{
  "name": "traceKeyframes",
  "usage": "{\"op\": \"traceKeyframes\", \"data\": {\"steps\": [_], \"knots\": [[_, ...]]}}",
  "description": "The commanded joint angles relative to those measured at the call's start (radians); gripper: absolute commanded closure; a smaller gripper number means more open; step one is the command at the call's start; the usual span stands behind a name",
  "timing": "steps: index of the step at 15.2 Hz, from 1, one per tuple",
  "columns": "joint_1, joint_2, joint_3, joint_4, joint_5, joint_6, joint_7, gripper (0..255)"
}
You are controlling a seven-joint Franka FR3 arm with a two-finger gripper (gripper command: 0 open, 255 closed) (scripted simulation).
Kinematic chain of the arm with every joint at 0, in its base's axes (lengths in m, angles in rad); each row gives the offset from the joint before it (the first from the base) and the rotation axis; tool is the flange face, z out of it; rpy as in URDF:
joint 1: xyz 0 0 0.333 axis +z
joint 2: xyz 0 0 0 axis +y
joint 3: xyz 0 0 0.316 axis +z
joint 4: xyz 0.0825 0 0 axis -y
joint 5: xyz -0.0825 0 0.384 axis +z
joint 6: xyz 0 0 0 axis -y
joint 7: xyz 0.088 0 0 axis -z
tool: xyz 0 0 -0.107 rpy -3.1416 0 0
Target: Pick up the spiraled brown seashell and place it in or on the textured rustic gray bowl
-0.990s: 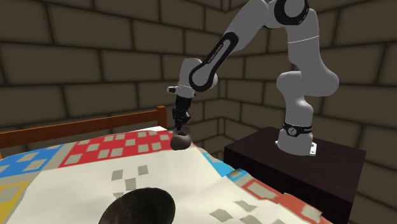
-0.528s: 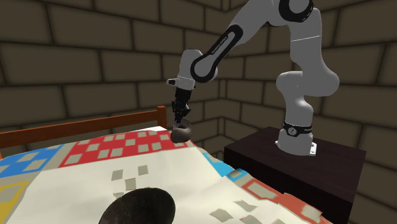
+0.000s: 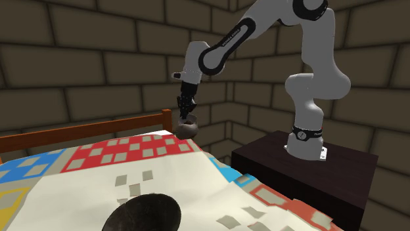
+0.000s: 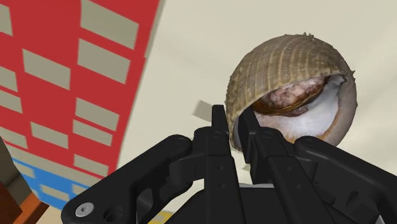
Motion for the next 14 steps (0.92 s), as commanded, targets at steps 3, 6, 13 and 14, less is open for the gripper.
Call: {"op": "traceKeyframes", "data": {"steps": [3, 6, 13, 14], "knots": [[0.048, 0.001, 0.019, 0.029, -0.036, -0.025, 0.097, 255], [0.091, 0.018, 0.041, 0.065, -0.055, -0.045, 0.179, 255], [0.178, 0.089, 0.091, 0.191, -0.072, -0.109, 0.341, 255], [0.189, 0.102, 0.098, 0.213, -0.072, -0.12, 0.361, 255]]}}
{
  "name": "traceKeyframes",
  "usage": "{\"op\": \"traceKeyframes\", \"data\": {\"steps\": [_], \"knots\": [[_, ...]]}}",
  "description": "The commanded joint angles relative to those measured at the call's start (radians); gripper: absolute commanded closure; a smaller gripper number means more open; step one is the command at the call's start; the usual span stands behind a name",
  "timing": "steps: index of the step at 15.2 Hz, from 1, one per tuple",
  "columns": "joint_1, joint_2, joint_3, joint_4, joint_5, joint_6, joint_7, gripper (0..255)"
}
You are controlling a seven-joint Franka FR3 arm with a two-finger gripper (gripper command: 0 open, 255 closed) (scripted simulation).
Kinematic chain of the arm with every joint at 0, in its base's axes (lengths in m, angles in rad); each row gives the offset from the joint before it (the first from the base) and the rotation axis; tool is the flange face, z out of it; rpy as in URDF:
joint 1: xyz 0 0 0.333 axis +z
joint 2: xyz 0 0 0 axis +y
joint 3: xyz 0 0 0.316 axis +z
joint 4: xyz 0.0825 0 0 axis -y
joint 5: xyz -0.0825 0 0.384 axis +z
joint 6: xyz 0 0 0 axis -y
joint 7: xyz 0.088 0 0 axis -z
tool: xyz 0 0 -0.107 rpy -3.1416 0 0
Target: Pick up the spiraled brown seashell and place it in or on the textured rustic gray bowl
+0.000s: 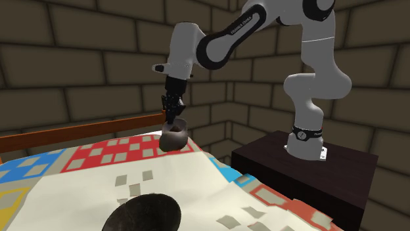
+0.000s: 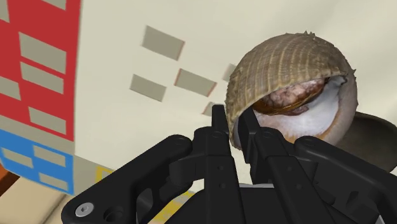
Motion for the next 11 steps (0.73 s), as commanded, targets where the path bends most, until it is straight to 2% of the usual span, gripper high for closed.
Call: {"op": "traceKeyframes", "data": {"steps": [1, 11], "knots": [[0.022, 0.022, 0.012, 0.038, -0.003, -0.019, 0.042, 255], [0.103, 0.207, 0.074, 0.351, 0.015, -0.168, 0.21, 255]]}}
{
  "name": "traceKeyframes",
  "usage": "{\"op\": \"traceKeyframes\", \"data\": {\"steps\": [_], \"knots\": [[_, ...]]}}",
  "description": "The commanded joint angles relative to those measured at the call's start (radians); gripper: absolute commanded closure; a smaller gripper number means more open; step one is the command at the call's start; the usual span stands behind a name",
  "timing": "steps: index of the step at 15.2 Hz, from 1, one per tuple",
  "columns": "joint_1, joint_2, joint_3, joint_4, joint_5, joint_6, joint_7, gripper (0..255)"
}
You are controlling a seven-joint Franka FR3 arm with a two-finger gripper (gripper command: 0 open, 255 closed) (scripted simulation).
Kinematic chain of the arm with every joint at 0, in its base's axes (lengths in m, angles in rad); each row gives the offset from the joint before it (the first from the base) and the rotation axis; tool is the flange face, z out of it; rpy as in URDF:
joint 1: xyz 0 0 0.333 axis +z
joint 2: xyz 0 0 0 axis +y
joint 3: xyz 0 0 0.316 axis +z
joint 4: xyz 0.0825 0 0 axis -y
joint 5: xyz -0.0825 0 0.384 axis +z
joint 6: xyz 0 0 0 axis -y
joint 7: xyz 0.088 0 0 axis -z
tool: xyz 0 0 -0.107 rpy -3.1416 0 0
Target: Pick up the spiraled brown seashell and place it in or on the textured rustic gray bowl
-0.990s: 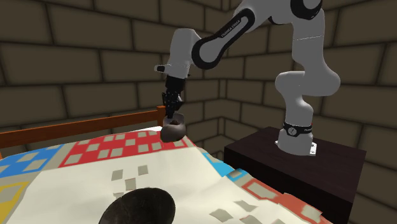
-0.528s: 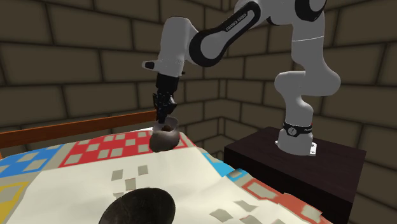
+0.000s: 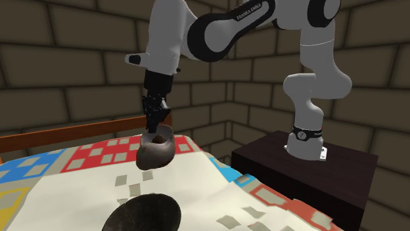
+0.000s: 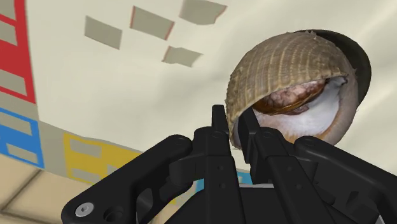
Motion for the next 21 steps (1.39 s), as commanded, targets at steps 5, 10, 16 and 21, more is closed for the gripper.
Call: {"op": "traceKeyframes", "data": {"steps": [5, 10, 16, 21], "knots": [[0.028, 0.156, 0.035, 0.271, 0.018, -0.126, 0.092, 255], [0.026, 0.179, 0.041, 0.238, 0.026, -0.071, 0.091, 255], [0.023, 0.212, 0.049, 0.208, 0.036, -0.009, 0.089, 255], [0.018, 0.244, 0.058, 0.19, 0.047, 0.04, 0.087, 255]]}}
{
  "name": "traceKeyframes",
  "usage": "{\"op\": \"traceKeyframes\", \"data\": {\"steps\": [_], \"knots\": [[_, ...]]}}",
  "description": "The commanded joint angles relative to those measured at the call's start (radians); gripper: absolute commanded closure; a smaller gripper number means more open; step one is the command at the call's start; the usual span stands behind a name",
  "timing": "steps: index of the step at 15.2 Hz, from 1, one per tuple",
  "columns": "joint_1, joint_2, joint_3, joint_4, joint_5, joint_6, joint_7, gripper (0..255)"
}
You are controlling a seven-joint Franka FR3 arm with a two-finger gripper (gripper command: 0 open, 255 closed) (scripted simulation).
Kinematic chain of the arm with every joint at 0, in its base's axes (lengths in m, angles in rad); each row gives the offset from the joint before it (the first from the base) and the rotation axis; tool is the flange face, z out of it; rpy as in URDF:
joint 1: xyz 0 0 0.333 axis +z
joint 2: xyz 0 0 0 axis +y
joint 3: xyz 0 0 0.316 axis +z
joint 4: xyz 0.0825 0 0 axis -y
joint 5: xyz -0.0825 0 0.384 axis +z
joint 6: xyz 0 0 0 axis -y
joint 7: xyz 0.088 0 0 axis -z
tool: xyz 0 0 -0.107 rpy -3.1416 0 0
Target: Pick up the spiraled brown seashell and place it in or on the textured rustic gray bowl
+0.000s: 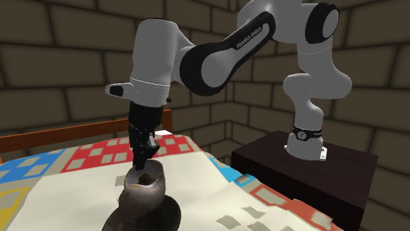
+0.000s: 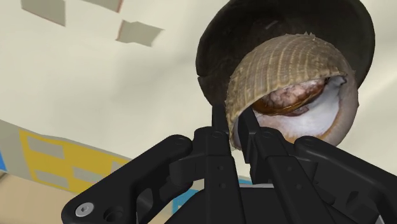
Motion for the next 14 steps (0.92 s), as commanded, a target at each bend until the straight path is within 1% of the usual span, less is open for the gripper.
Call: {"op": "traceKeyframes", "data": {"steps": [1, 6, 14], "knots": [[0.0, 0.013, 0.003, -0.003, 0.004, 0.017, 0.001, 255], [-0.007, 0.051, 0.013, -0.014, 0.014, 0.065, -0.001, 255], [-0.007, 0.051, 0.013, -0.014, 0.014, 0.065, -0.001, 255]]}}
